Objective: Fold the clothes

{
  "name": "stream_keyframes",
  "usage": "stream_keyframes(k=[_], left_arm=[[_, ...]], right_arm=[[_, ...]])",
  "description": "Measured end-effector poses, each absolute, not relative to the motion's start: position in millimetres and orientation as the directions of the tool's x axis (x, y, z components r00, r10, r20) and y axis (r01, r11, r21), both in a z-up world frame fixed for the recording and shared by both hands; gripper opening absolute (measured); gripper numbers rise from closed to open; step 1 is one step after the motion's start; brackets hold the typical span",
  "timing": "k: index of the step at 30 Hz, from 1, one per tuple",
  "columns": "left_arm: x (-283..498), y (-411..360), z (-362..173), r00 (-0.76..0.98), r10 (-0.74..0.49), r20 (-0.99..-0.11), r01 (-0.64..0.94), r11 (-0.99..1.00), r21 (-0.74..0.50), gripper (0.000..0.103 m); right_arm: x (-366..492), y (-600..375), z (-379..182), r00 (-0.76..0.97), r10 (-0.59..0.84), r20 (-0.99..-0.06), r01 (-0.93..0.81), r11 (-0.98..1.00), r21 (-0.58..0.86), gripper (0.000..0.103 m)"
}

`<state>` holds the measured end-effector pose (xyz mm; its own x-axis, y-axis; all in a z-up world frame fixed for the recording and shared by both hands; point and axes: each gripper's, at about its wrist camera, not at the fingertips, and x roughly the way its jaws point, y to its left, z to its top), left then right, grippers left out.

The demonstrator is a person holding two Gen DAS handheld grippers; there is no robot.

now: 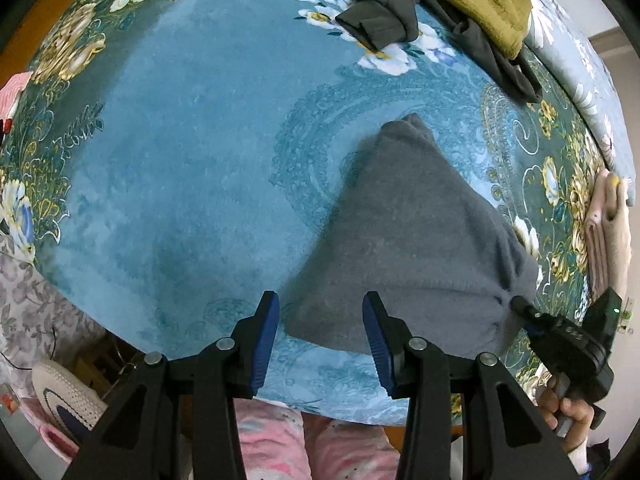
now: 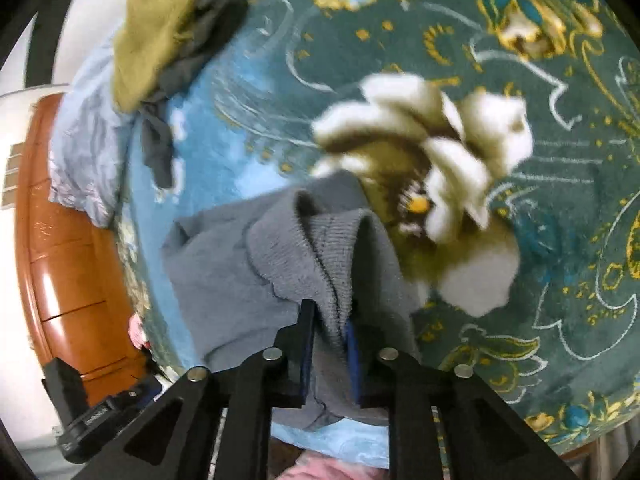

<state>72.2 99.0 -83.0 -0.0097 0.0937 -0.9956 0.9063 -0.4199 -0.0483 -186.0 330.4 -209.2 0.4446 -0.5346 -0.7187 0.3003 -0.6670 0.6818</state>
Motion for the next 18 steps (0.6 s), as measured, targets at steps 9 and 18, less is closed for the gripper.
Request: stream_keyframes(k=[9, 18], left_arm=[[69, 105, -86, 0.019, 0.095, -0.995, 0.893, -0.450, -0.026, 0.044], [65, 110, -90, 0.036, 0.100, -0.994, 0.883, -0.469, -0.015, 0.044]], right_arm=[[-185, 349, -233, 0.447, -0.483, -0.753, 0.362, -0.672, 0.646, 0.085], [-172, 342, -230, 0.478, -0.512, -0.714, 0.338, -0.643, 0.687, 0.054]])
